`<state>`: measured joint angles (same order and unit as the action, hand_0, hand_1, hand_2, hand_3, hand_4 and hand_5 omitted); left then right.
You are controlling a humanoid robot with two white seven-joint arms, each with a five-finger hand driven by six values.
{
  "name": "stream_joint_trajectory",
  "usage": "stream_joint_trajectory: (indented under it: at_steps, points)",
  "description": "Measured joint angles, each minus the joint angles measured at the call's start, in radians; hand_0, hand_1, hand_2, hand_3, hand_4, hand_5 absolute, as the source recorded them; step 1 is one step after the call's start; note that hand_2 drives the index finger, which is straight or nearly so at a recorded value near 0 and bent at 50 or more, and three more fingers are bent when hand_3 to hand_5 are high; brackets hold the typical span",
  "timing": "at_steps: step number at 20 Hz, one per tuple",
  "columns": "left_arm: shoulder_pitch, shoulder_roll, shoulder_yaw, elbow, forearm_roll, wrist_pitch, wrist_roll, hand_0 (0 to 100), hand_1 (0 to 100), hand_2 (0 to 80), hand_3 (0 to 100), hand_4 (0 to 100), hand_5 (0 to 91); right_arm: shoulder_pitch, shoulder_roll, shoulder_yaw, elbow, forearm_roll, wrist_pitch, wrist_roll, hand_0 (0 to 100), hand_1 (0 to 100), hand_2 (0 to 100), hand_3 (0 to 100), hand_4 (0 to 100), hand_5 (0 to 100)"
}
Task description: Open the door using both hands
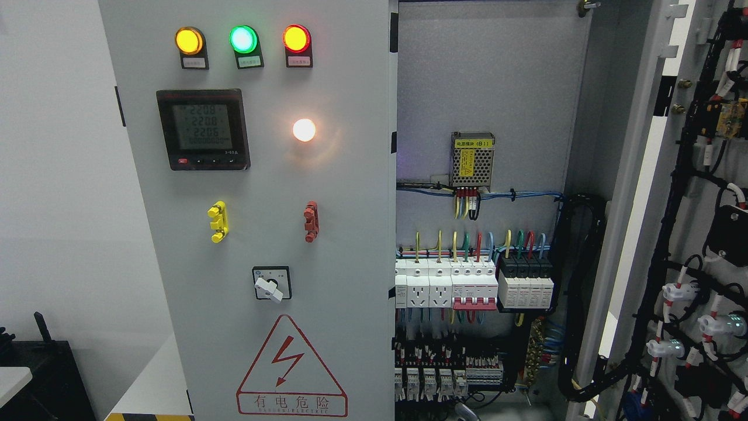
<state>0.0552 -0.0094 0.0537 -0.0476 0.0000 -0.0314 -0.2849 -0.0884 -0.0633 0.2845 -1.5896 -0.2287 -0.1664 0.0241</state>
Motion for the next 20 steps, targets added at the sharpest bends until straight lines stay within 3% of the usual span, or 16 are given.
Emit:
stream_joint_trajectory:
  at_steps: [20]
  points:
    - [0.0, 0.002, 0.0, 0.0, 0.0, 0.002, 0.0, 0, 0, 0.0, 0, 4, 0.0, -0.11, -0.015, 0.031, 0.013, -0.032, 0.043, -0.006, 0, 0, 0, 0, 0, 0]
